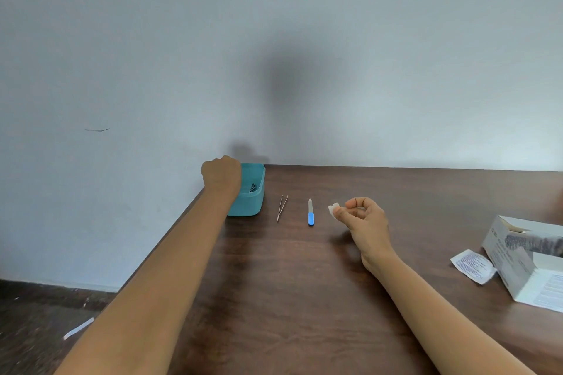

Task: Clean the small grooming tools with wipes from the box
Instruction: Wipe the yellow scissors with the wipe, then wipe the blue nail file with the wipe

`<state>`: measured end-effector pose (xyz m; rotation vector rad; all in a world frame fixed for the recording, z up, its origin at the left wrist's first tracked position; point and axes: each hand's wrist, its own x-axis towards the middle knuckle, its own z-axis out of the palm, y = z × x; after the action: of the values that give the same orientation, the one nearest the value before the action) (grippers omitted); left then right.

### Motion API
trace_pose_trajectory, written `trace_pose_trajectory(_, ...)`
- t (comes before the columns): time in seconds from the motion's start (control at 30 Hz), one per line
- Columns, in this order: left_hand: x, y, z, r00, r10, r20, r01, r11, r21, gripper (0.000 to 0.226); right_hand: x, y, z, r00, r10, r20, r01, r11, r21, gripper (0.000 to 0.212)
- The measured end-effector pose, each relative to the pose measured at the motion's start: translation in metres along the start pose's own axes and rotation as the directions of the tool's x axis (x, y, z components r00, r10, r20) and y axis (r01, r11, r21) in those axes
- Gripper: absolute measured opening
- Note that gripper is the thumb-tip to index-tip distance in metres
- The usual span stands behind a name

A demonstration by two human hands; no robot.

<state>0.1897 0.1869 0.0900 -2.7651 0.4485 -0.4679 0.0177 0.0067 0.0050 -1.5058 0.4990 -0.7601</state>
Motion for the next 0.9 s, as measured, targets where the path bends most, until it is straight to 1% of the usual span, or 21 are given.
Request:
trace_pose_trajectory(0.23,0.002,0.002,0.003,1.000,-0.001,-0.020,0.001,1.000,-0.007,0.024,0.001,0.001,-0.001,1.000,0.003,0.004,-0.003,1.000,-0.011,0.026)
trace_pose_trajectory(0.4,0.000,0.002,0.003,0.999,-0.013,-0.036,0.010,0.998,-0.068,0.023,-0.001,-0.001,0.000,1.000,-0.001,0.010,0.001,1.000,0.003,0.026)
trace_pose_trajectory(0.53,-0.003,0.001,0.001,0.997,-0.007,-0.081,-0.001,0.995,-0.098,0.014,-0.001,-0.001,0.000,1.000,0.009,0.003,-0.009,1.000,0.011,0.027)
trace_pose_trajectory(0.6,-0.003,0.002,-0.003,0.989,-0.019,-0.146,-0.001,0.991,-0.132,0.030,0.000,-0.001,0.000,1.000,0.024,-0.005,-0.024,0.999,0.031,0.027)
trace_pose_trajectory(0.63,-0.004,0.004,-0.006,0.985,-0.020,-0.174,-0.007,0.988,-0.153,0.037,0.000,0.000,-0.001,0.999,0.034,-0.014,-0.034,0.998,0.053,0.027)
trace_pose_trajectory(0.67,-0.006,0.007,-0.010,0.978,-0.029,-0.205,-0.011,0.982,-0.188,0.038,0.001,-0.001,-0.001,0.999,0.048,-0.025,-0.045,0.996,0.079,0.027)
trace_pose_trajectory(0.77,-0.017,0.027,-0.022,0.953,-0.071,-0.295,-0.048,0.925,-0.377,0.020,0.004,-0.003,-0.003,0.995,0.088,-0.052,-0.080,0.985,0.153,0.023)
trace_pose_trajectory(0.83,-0.031,0.046,-0.030,0.949,-0.066,-0.308,-0.085,0.888,-0.453,0.028,0.004,-0.004,-0.005,0.992,0.111,-0.063,-0.096,0.974,0.204,0.021)
trace_pose_trajectory(0.9,-0.046,0.067,-0.029,0.956,-0.024,-0.292,-0.134,0.849,-0.511,0.034,0.004,-0.004,-0.007,0.991,0.116,-0.065,-0.095,0.962,0.257,0.020)
